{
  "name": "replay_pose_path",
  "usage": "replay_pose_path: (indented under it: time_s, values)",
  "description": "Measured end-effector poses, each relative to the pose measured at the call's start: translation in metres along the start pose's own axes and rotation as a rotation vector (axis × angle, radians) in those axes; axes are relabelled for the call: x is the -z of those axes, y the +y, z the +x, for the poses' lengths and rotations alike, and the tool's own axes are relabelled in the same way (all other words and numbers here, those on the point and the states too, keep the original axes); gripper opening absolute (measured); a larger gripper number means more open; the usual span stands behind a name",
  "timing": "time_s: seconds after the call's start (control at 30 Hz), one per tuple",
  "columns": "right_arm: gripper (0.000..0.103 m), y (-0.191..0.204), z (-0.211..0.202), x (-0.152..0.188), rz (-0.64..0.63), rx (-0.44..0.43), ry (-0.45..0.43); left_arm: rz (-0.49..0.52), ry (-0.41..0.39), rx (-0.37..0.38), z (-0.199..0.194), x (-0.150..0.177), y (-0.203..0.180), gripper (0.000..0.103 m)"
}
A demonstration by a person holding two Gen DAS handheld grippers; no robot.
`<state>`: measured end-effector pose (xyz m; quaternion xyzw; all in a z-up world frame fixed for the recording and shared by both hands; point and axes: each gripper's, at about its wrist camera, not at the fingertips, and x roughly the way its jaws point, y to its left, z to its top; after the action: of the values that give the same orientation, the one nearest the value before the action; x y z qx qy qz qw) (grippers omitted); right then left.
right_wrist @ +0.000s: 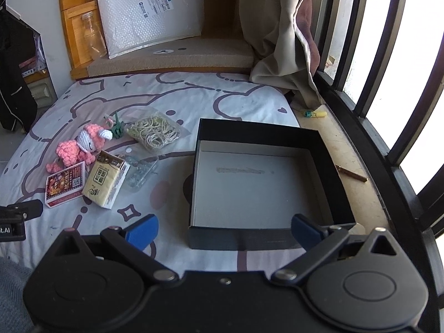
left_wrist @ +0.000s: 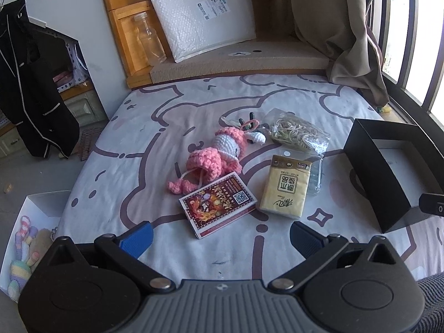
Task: Organize objects
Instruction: 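Move the left tool to the red card box while the right tool approaches the yellow tissue pack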
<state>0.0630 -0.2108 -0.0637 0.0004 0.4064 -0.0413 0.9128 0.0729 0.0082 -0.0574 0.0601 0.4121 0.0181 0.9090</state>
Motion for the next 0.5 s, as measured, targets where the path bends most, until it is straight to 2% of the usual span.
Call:
replay_pose_path:
  time_s: [0.5]
  values:
    - [0.103, 0.015, 0.036, -0.033, -0.008, -0.037, -0.049, -0.033, 0.005, 0.006, 0.038, -0.017, 0.010, 0.103]
